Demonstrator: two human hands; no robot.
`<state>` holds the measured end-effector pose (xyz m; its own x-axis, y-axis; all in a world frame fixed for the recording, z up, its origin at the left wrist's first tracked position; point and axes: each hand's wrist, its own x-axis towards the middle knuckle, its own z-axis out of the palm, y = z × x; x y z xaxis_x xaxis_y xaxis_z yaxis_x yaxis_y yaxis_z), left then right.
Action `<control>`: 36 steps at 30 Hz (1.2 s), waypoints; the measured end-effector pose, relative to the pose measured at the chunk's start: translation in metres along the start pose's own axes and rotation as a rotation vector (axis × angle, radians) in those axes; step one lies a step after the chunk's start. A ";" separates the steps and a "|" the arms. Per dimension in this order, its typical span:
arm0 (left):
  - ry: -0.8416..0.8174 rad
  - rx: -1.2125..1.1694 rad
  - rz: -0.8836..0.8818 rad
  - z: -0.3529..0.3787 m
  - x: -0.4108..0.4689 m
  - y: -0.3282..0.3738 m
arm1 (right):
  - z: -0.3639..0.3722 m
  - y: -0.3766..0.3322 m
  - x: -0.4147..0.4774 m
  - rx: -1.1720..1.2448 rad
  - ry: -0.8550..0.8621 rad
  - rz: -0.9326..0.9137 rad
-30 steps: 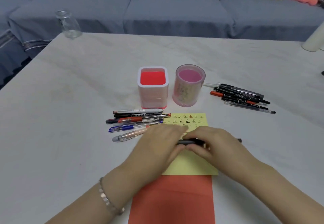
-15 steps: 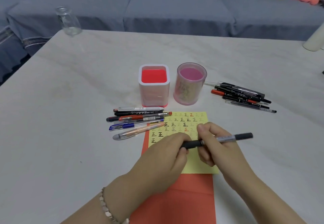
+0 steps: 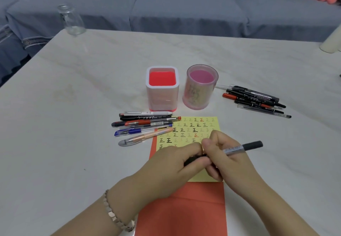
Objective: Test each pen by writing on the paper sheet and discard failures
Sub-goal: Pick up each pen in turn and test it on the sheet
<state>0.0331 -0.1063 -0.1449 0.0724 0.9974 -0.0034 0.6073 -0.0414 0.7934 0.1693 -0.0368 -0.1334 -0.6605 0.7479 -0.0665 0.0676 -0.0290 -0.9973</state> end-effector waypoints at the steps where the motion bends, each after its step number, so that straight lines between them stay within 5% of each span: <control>1: 0.039 0.067 -0.018 -0.001 -0.002 -0.001 | -0.002 0.001 -0.001 -0.014 0.029 0.000; 7: 0.214 0.271 -0.120 0.000 -0.018 -0.019 | 0.002 0.018 -0.014 -0.149 -0.089 0.025; 12: 0.401 0.223 -0.303 -0.011 -0.029 -0.039 | -0.007 0.028 -0.013 -0.062 0.197 -0.020; 18: 0.464 0.457 -0.215 -0.002 -0.042 -0.070 | -0.004 0.062 -0.001 -0.886 -0.091 -0.131; 25: 0.571 0.591 -0.190 0.006 -0.031 -0.077 | -0.011 0.073 0.004 -1.094 -0.179 -0.050; 29: 0.403 0.526 -0.009 0.016 -0.029 -0.074 | -0.032 0.070 0.003 -1.114 -0.179 -0.048; 33: 0.184 0.587 -0.049 0.026 -0.024 -0.077 | -0.047 0.070 0.003 -1.088 -0.153 -0.053; 36: 0.174 0.656 -0.033 0.027 -0.016 -0.082 | -0.049 0.070 0.004 -1.052 -0.158 -0.064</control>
<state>0.0041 -0.1202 -0.2261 -0.0495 0.9916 0.1197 0.9652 0.0167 0.2611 0.2081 -0.0033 -0.2021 -0.7703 0.6309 -0.0932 0.5912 0.6515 -0.4754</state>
